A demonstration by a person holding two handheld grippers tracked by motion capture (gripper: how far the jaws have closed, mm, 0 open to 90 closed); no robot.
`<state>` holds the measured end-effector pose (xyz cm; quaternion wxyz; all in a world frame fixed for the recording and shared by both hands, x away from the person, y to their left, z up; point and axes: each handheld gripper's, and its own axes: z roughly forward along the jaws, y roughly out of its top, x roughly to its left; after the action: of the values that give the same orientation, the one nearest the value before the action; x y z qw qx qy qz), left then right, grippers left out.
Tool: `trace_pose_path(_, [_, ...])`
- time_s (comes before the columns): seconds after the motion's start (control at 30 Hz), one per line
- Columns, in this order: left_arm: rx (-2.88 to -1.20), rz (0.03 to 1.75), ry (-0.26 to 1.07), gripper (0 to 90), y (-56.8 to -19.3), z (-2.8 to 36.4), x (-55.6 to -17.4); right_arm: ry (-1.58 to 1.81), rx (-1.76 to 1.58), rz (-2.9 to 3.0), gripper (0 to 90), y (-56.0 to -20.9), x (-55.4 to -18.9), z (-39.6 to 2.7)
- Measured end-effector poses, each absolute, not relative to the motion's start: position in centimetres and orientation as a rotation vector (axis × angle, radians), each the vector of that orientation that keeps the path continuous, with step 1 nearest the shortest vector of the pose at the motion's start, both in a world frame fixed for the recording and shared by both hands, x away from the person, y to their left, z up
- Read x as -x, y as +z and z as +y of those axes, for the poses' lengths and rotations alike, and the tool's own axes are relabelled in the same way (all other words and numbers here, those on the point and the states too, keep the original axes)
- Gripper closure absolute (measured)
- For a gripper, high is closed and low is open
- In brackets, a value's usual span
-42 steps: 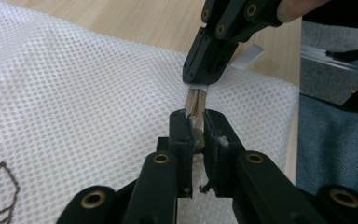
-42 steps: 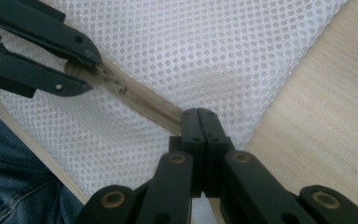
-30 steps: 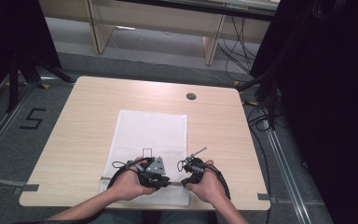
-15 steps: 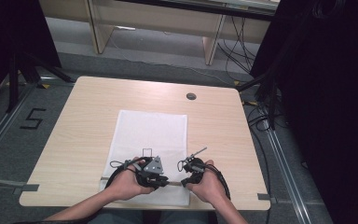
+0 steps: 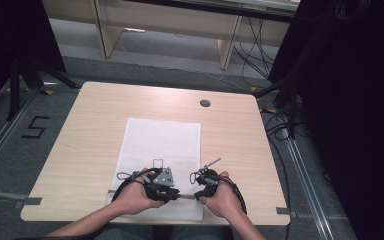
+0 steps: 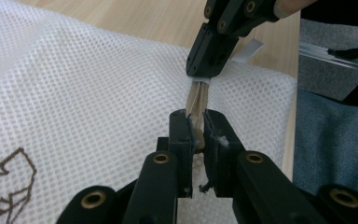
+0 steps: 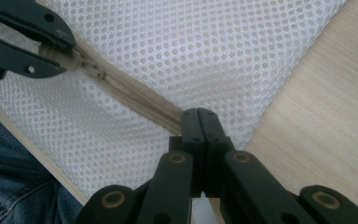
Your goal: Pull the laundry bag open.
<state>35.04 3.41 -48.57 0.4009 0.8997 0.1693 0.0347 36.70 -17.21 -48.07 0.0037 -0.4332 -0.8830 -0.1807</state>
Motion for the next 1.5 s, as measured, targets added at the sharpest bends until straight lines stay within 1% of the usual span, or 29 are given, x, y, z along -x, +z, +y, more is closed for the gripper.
trace_pose_path(0.43, [-2.257,0.449,0.078,81.7,-48.6,3.9,-34.9,-0.565,1.371,-2.756,90.0,-48.1,-36.7,-17.2])
trace_pose_path(0.47, [-2.270,0.434,0.094,81.7,-48.5,4.0,-35.0,-0.563,1.370,-2.756,90.0,-48.1,-36.7,-17.2])
trace_pose_path(0.53, [-2.255,0.445,0.079,81.7,-48.5,4.0,-34.9,-0.576,1.363,-2.761,90.0,-48.2,-36.7,-17.3])
trace_pose_path(0.77, [-2.283,0.420,0.096,81.7,-48.4,4.3,-35.0,-0.576,1.355,-2.769,90.0,-48.2,-36.7,-17.3])
trace_pose_path(0.93, [-2.254,0.441,0.079,81.7,-48.4,4.5,-34.9,-0.581,1.364,-2.751,90.0,-48.1,-36.7,-17.4])
trace_pose_path(1.2, [-2.268,0.418,0.095,81.7,-48.2,4.8,-35.0,-0.563,1.378,-2.750,90.0,-48.1,-36.6,-17.3])
trace_pose_path(1.33, [-2.261,0.437,0.099,81.7,-48.2,5.2,-34.8,-0.574,1.353,-2.765,90.0,-48.1,-36.8,-17.4])
trace_pose_path(1.37, [-2.245,0.447,0.084,81.7,-48.3,5.2,-34.8,-0.567,1.375,-2.748,90.0,-48.1,-36.7,-17.3])
trace_pose_path(1.47, [-2.269,0.429,0.096,81.7,-48.2,5.3,-34.8,-0.565,1.374,-2.750,90.0,-48.1,-36.7,-17.3])
trace_pose_path(1.5, [-2.248,0.441,0.085,81.7,-48.3,5.2,-34.8,-0.565,1.374,-2.751,90.0,-48.1,-36.7,-17.3])
